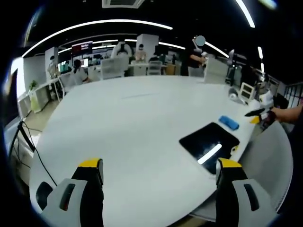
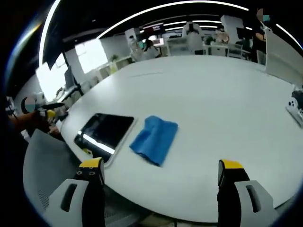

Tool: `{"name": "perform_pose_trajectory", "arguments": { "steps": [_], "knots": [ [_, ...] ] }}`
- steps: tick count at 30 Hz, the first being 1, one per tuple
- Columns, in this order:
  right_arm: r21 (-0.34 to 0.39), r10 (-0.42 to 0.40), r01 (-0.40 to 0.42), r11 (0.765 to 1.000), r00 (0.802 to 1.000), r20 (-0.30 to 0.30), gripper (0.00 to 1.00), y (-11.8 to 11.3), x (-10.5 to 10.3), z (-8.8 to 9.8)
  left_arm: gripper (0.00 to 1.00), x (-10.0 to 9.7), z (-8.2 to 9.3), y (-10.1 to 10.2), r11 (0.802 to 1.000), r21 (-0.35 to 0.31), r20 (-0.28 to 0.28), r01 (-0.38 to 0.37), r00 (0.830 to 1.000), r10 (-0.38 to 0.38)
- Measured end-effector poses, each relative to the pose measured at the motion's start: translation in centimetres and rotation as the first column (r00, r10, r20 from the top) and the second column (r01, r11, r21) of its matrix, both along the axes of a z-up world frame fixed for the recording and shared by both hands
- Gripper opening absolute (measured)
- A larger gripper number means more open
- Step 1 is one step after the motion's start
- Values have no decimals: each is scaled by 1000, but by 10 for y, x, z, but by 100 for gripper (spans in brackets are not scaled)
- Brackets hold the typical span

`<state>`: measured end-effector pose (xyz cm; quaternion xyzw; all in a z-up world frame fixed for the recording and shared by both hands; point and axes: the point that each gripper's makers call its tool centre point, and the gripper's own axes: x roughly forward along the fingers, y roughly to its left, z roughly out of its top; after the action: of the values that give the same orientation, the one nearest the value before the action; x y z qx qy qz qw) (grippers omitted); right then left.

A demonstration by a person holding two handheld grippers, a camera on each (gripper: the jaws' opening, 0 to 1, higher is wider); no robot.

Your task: Wipe the mirror surface with the cleaning cloth until all visible marks leave the cleaned area.

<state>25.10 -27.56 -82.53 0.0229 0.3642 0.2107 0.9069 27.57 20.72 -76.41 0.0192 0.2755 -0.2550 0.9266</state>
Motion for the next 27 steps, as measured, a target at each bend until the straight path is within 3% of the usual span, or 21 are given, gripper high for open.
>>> {"name": "perform_pose_trajectory", "arguments": {
  "steps": [18, 27],
  "knots": [
    [21, -33, 33, 999, 999, -3, 100, 3, -1, 4, 100, 5, 10, -2, 1000, -19, 1, 0, 1000, 0],
    [26, -61, 61, 998, 998, -3, 100, -2, 2, 10, 100, 21, 9, 0, 1000, -18, -5, 4, 1000, -4]
  ]
}}
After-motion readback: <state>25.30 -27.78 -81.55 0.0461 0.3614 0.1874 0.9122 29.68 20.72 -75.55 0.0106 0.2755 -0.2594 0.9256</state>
